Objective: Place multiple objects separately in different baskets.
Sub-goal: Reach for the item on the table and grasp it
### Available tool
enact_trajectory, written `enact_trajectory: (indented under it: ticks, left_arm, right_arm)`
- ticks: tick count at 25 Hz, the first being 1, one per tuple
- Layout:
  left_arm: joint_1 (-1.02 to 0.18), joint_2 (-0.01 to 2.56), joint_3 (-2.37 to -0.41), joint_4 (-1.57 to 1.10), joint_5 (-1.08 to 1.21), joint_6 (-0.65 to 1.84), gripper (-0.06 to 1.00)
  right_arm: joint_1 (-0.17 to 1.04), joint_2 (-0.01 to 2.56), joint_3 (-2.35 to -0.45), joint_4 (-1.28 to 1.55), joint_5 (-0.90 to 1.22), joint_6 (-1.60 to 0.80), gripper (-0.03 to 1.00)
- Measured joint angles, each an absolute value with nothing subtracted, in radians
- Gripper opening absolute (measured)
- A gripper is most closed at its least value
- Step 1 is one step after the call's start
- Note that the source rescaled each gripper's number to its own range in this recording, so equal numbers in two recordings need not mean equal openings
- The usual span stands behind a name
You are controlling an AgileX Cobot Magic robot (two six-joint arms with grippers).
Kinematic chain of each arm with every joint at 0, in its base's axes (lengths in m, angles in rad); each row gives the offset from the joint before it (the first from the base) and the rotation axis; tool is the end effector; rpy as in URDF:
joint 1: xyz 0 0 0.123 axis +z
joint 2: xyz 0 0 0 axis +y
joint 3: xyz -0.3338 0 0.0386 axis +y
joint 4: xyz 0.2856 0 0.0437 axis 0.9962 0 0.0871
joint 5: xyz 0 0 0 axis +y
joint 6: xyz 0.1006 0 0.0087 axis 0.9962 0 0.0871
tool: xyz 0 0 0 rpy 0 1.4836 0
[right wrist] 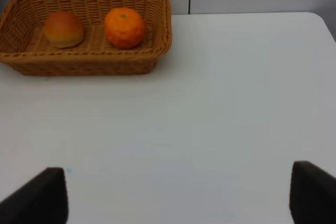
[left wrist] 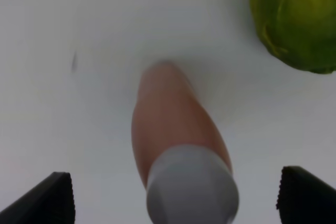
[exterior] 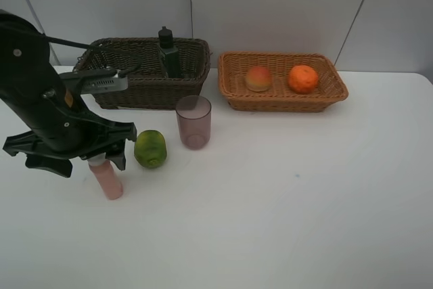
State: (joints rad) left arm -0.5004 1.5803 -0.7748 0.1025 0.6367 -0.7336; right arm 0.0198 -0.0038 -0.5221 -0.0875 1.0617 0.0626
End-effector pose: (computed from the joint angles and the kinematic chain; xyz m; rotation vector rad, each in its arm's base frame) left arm 0.2599 -0.1351 0.1823 -0.2298 2.9148 -0.0998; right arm -0.0180 -0.0081 0.2979 0.0486 2.0162 -0.0518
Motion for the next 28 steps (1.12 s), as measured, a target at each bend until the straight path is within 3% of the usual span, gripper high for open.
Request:
enact_trajectory:
  ticks: [28]
  left_arm:
    - [-0.500,1.649,-0.774,0.049,0.568,-0.740,1.00]
  right_arm:
    - [0.020,-0.004,-0.522,-0.087,1.062,0.063,0.84]
